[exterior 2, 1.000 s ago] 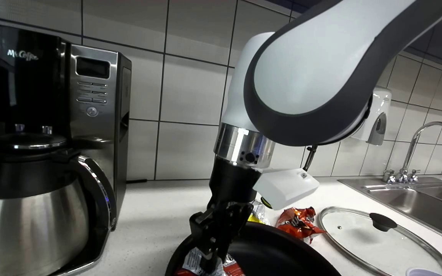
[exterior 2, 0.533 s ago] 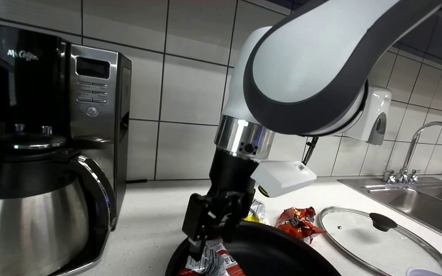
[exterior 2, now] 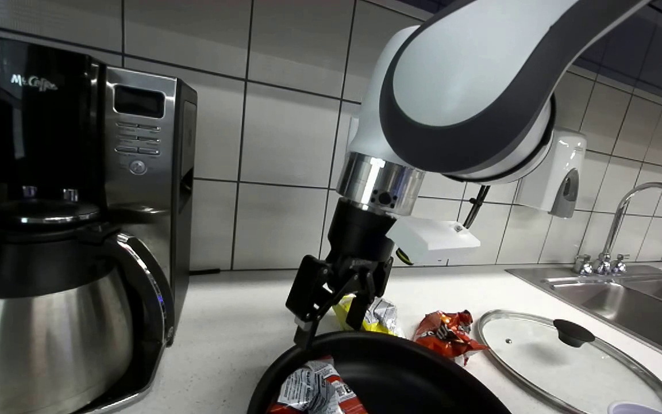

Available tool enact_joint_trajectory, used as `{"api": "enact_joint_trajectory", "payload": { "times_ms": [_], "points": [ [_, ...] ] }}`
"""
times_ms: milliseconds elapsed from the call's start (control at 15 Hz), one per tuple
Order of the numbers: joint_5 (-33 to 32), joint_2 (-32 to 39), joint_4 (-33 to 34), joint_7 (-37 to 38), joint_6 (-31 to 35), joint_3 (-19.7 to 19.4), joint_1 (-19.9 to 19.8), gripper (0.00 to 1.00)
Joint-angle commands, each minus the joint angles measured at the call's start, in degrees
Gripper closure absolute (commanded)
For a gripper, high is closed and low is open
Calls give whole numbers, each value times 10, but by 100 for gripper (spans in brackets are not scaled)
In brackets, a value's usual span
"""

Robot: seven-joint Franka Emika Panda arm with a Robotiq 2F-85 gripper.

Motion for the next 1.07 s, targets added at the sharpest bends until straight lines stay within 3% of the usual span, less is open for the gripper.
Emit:
{"api": "enact_joint_trajectory", "payload": {
  "times_ms": [0,1000],
  "points": [
    [17,-22,-4,-8,-19,-2,-16,0],
    [162,-39,-1,73,-45,-39,-79,0]
  ]
}}
